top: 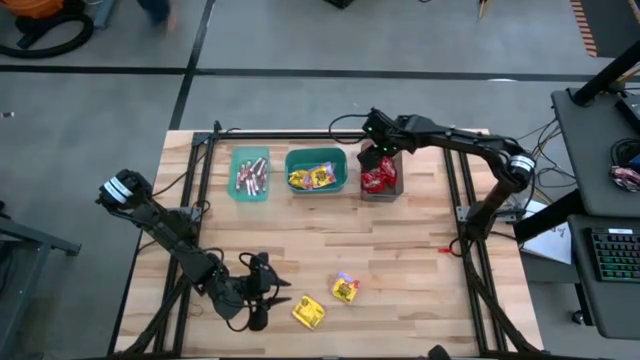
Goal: Sort candy
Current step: Put the yellow candy into the green bin
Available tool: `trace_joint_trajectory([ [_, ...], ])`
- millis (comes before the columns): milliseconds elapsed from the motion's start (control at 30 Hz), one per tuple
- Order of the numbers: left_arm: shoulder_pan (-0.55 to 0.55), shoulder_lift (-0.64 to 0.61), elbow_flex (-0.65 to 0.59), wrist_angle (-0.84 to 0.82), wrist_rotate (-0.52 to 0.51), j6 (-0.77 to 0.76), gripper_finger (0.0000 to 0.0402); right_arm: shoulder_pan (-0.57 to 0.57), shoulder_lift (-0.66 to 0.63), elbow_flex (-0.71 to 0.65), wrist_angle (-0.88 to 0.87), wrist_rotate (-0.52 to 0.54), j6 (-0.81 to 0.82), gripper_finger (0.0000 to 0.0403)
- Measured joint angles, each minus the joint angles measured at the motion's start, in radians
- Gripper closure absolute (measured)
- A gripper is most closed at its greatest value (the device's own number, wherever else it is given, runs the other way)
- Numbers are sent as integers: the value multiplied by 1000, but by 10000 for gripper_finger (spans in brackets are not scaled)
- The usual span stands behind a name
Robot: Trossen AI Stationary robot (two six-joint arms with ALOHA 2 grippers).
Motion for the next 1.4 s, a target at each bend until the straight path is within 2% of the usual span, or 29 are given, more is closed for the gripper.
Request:
trace_joint_trajectory([
  [167, -5, 30, 0, 33, 2, -33, 247, 18, -68, 2, -72, 2, 66, 221],
  [333, -27, 75, 1, 43, 4, -31, 247, 109, -148, 2, -144, -75, 141, 221],
  [467, -46, 153, 28, 104, 4, 17, 242, 244, -194, 2, -200, -93, 192, 221],
  [600, -50, 259, 90, 155, 4, 68, 216, 396, -214, 0, -237, -86, 263, 221],
  [767, -50, 385, 198, 108, 4, 153, 173, 573, -213, 0, -242, -83, 350, 221],
  [900, -49, 450, 262, 17, 3, 188, 158, 691, -209, 0, -246, -61, 424, 221],
  [1167, -44, 502, 274, -24, -1, 160, 164, 838, -205, 0, -250, -59, 547, 220],
  [1400, -42, 514, 275, -44, -4, 103, 207, 901, -175, 0, -250, -58, 585, 221],
])
